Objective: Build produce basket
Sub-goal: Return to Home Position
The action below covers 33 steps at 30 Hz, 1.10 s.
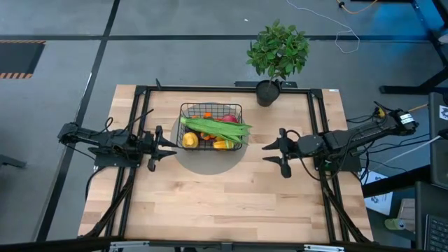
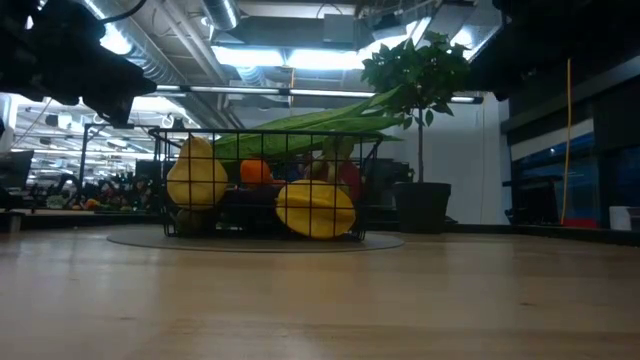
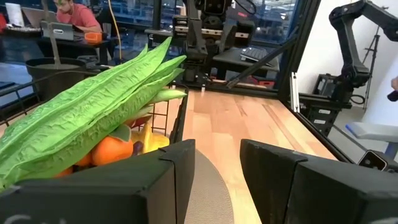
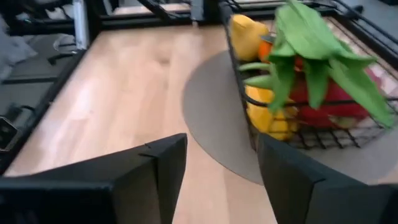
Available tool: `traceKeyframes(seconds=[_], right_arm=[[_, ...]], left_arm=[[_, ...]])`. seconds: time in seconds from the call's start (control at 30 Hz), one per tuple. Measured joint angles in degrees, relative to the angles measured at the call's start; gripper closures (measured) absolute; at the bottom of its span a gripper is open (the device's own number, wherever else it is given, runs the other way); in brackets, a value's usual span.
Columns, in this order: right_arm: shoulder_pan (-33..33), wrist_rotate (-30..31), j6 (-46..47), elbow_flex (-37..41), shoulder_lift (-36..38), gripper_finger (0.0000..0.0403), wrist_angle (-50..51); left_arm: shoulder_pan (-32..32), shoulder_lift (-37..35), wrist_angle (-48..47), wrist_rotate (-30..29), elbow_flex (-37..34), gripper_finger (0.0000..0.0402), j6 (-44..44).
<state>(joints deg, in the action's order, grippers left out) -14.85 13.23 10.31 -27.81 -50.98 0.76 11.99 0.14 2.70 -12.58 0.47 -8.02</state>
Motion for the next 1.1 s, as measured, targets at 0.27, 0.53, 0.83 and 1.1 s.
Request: traceKeyframes(seconds=[0.27, 0.53, 0.83, 1.1], right_arm=[[0.07, 1.76, -1.58, 1.68, 6.09, 0.0219, 4.44], [0.07, -1.15, -4.48, 17.70, 21.29, 0.0219, -8.06], [0.11, -3.33, -7.38, 22.58, 37.97, 0.0219, -3.27], [0.13, -8.39, -10.84, 23.33, 45.99, 0.0219, 0.30]], left_arm=[[0.00, 0.00, -0.04, 0.00, 0.00, 0.0282, 0.01], [0.00, 0.00, -0.07, 0.01, 0.00, 0.0282, 0.01], [0.00, 0.00, -0.07, 0.00, 0.00, 0.0282, 0.01], [0.00, 0.00, -0.07, 0.00, 0.00, 0.0282, 0.03]])
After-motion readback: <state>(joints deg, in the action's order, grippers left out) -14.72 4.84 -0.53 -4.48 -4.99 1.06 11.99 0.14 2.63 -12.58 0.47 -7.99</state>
